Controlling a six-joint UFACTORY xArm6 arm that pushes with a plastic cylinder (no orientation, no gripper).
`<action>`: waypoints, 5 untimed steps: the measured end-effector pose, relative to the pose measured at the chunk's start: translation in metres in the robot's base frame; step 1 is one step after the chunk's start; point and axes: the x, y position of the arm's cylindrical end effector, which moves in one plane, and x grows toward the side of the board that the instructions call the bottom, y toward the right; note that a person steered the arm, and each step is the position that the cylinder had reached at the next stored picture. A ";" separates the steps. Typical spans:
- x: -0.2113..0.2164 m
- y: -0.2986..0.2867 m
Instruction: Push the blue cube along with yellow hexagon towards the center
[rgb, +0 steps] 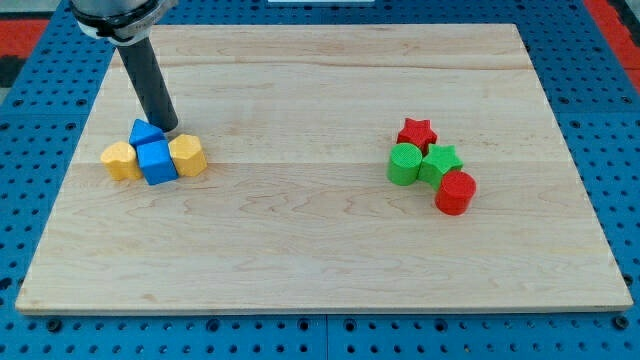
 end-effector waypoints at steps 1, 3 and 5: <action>-0.036 -0.011; -0.017 -0.113; 0.092 -0.108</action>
